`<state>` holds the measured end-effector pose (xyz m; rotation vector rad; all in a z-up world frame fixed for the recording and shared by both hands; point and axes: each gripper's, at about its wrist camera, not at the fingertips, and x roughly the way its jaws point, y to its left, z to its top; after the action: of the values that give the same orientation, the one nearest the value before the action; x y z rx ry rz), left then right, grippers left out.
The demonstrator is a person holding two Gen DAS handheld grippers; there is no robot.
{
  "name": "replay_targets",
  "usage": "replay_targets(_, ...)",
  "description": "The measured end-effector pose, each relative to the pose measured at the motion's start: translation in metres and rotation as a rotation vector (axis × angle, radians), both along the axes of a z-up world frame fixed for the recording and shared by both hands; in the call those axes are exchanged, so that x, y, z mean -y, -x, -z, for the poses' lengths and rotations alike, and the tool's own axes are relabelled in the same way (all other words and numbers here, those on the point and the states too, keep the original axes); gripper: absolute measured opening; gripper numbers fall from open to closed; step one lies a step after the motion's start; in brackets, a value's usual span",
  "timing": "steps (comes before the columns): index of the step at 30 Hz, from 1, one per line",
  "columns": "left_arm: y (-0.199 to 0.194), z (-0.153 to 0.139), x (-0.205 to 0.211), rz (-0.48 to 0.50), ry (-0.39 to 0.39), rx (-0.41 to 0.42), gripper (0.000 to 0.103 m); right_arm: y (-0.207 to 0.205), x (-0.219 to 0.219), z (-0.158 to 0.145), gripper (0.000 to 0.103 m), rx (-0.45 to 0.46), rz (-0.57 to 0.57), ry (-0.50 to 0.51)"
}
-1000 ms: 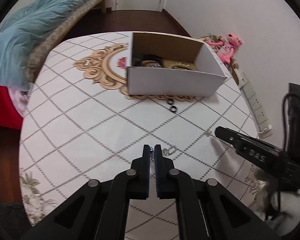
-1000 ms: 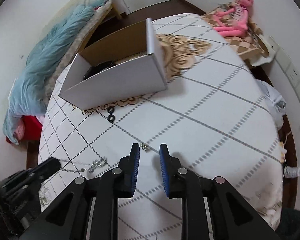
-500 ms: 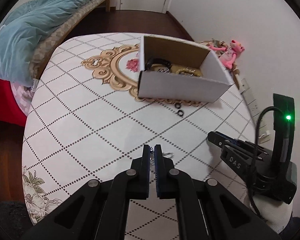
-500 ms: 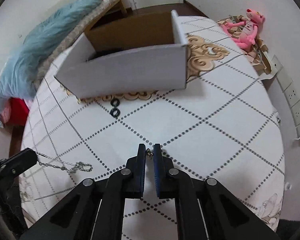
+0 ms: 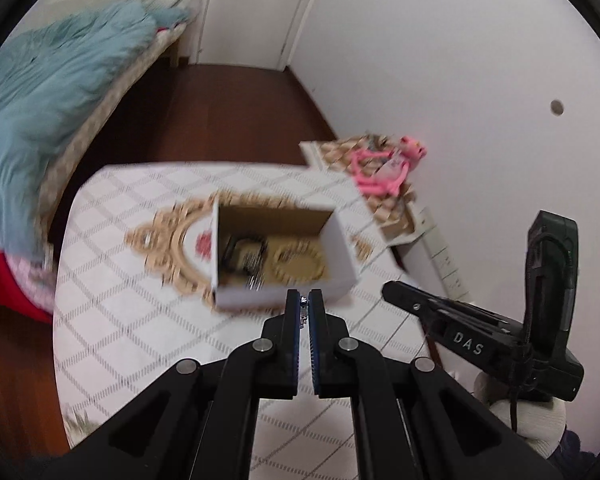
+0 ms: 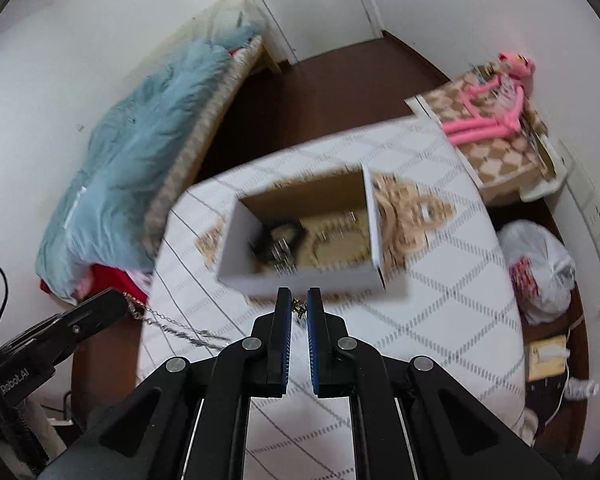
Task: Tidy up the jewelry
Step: 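Carry both pieces into the white box and open both grippers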
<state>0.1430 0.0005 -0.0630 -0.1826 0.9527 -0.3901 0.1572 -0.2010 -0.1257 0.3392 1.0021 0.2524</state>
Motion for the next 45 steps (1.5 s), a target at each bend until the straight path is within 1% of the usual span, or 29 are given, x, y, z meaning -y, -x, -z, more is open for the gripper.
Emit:
replay_targets(2, -0.017, -0.011, 0.002, 0.005, -0.004, 0.02, 0.002, -0.019, -0.001, -0.013, 0.008, 0.011, -0.014, 0.006)
replay_targets(4, -0.035, -0.016, 0.005, 0.008, -0.016, 0.031, 0.002, -0.039, -0.002, -0.018, 0.008, 0.006, -0.026, 0.014)
replay_targets(7, -0.069, -0.013, 0.009, 0.014, -0.023, 0.012, 0.002, -0.074, -0.006, -0.015, 0.008, -0.034, -0.056, 0.014)
replay_targets(11, -0.103, 0.005, 0.011, 0.021, -0.032, -0.042, 0.002, -0.115, -0.011, 0.003, 0.008, -0.113, -0.092, 0.018)
replay_targets(13, -0.12, 0.019, 0.01, 0.022, -0.041, -0.076, 0.002, -0.133, -0.014, 0.015, 0.008, -0.156, -0.117, 0.035)
replay_targets(16, -0.138, 0.042, 0.009, 0.018, -0.043, -0.139, 0.002, -0.151, -0.017, 0.032, 0.008, -0.206, -0.137, 0.047)
replay_targets(20, -0.152, 0.065, 0.004, 0.001, -0.061, -0.198, 0.002, -0.168, -0.022, 0.049, 0.008, -0.255, -0.163, 0.051)
replay_targets(21, -0.155, 0.07, 0.003, -0.005, -0.065, -0.211, 0.005, -0.171, -0.023, 0.052, 0.008, -0.266, -0.171, 0.047)
replay_targets(25, -0.163, 0.084, 0.005, -0.043, -0.146, -0.269, 0.007, -0.179, -0.028, 0.061, 0.009, -0.291, -0.176, 0.04)
replay_targets(26, -0.164, 0.085, 0.005, -0.046, -0.166, -0.27, 0.007, -0.18, -0.028, 0.061, 0.01, -0.291, -0.169, 0.039)
replay_targets(28, -0.164, 0.086, 0.006, -0.06, -0.211, -0.26, 0.007, -0.181, -0.026, 0.059, 0.02, -0.283, -0.152, 0.033)
replay_targets(29, -0.163, 0.085, 0.005, -0.065, -0.227, -0.251, 0.008, -0.181, -0.025, 0.058, 0.029, -0.277, -0.144, 0.035)
replay_targets(30, -0.163, 0.084, 0.004, -0.07, -0.237, -0.242, 0.01, -0.181, -0.023, 0.055, 0.036, -0.267, -0.134, 0.042)
replay_targets(31, -0.162, 0.084, 0.003, -0.079, -0.252, -0.236, 0.014, -0.181, -0.022, 0.053, 0.039, -0.259, -0.129, 0.041)
replay_targets(32, -0.161, 0.083, 0.002, -0.085, -0.261, -0.235, 0.034, -0.18, -0.02, 0.053, 0.041, -0.262, -0.127, 0.035)
replay_targets(33, -0.159, 0.082, 0.0, -0.093, -0.264, -0.227, 0.061, -0.179, -0.018, 0.052, 0.041, -0.261, -0.117, 0.041)
replay_targets(34, -0.158, 0.08, -0.001, -0.103, -0.265, -0.216, 0.07, -0.178, -0.017, 0.049, 0.041, -0.247, -0.109, 0.056)
replay_targets(35, -0.154, 0.077, -0.004, -0.119, -0.267, -0.198, 0.074, -0.176, -0.016, 0.046, 0.041, -0.238, -0.103, 0.068)
replay_targets(37, -0.149, 0.074, -0.006, -0.128, -0.276, -0.18, 0.074, -0.17, -0.014, 0.04, 0.052, -0.223, -0.084, 0.107)
replay_targets(39, -0.141, 0.073, -0.008, -0.138, -0.292, -0.17, 0.076, -0.161, -0.012, 0.036, 0.083, -0.21, -0.074, 0.144)
replay_targets(40, -0.139, 0.073, -0.007, -0.142, -0.298, -0.165, 0.078, -0.156, -0.012, 0.035, 0.087, -0.207, -0.062, 0.178)
replay_targets(41, -0.135, 0.074, -0.008, -0.148, -0.303, -0.16, 0.085, -0.15, -0.013, 0.034, 0.09, -0.201, -0.055, 0.211)
replay_targets(42, -0.129, 0.074, -0.009, -0.156, -0.311, -0.156, 0.092, -0.146, -0.014, 0.033, 0.091, -0.199, -0.047, 0.249)
replay_targets(43, -0.126, 0.075, -0.009, -0.16, -0.316, -0.15, 0.096, -0.139, -0.015, 0.034, 0.092, -0.199, -0.035, 0.303)
replay_targets(44, -0.121, 0.076, -0.009, -0.167, -0.331, -0.143, 0.103, -0.132, -0.017, 0.035, 0.097, -0.198, -0.03, 0.334)
replay_targets(45, -0.117, 0.078, -0.009, -0.174, -0.35, -0.138, 0.103, -0.126, -0.017, 0.036, 0.103, -0.201, -0.023, 0.357)
